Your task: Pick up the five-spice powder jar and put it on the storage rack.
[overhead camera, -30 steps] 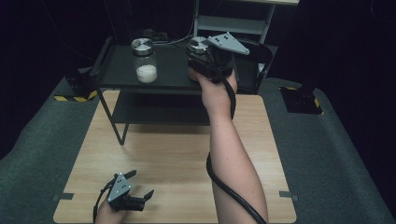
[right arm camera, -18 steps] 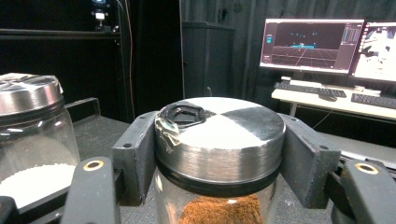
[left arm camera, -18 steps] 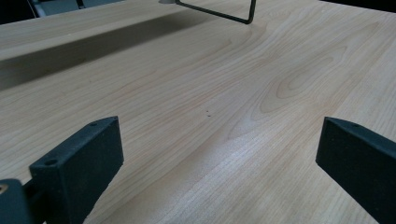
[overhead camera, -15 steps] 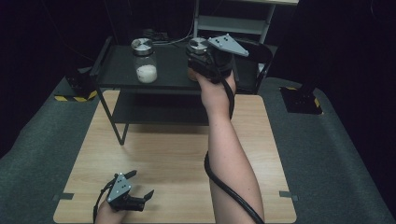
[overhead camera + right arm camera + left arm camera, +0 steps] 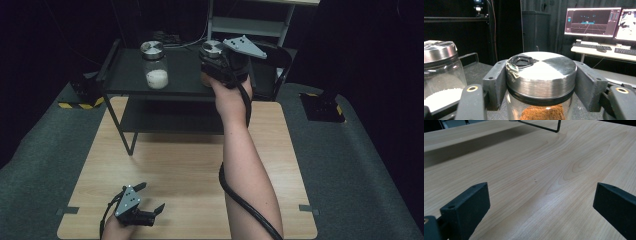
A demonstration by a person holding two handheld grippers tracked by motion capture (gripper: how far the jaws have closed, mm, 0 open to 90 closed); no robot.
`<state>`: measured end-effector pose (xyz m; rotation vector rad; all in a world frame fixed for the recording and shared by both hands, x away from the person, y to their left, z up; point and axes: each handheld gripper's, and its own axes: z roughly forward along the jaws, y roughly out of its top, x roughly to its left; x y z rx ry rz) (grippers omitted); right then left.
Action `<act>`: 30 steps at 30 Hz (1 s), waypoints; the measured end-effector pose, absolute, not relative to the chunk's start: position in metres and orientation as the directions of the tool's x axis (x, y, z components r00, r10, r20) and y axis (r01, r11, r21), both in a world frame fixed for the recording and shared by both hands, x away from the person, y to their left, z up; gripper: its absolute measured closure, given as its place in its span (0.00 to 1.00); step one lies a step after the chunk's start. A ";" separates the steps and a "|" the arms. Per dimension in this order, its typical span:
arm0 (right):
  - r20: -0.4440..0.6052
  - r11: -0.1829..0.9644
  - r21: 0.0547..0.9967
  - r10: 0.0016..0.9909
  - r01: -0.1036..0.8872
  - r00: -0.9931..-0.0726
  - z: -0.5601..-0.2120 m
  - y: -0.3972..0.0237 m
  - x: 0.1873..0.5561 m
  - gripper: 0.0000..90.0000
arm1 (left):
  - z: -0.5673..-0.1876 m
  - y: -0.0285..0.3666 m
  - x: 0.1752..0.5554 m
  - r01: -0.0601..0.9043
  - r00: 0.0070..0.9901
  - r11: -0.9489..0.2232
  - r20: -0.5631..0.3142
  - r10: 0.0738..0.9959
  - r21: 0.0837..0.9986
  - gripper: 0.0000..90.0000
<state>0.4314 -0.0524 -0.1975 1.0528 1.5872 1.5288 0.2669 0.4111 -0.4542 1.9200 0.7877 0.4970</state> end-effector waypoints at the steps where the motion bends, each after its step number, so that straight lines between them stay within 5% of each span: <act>1: 0.056 -0.017 0.995 0.899 0.094 -0.435 -0.197 -0.052 0.431 0.34 | -0.454 0.411 0.267 0.313 0.708 -0.325 0.010 0.706 0.892 0.01; 6: 0.060 -0.019 0.995 0.900 0.098 -0.433 -0.196 -0.052 0.430 0.28 | -0.454 0.411 0.268 0.312 0.710 -0.328 0.010 0.705 0.892 0.01; 14: 0.055 -0.023 0.996 0.915 0.084 -0.401 -0.196 -0.045 0.422 0.01 | -0.454 0.411 0.267 0.312 0.710 -0.329 0.012 0.704 0.891 0.01; 30: 0.038 -0.007 0.997 0.893 0.072 -0.448 -0.204 -0.056 0.394 0.00 | -0.454 0.410 0.266 0.308 0.707 -0.331 0.017 0.707 0.892 0.01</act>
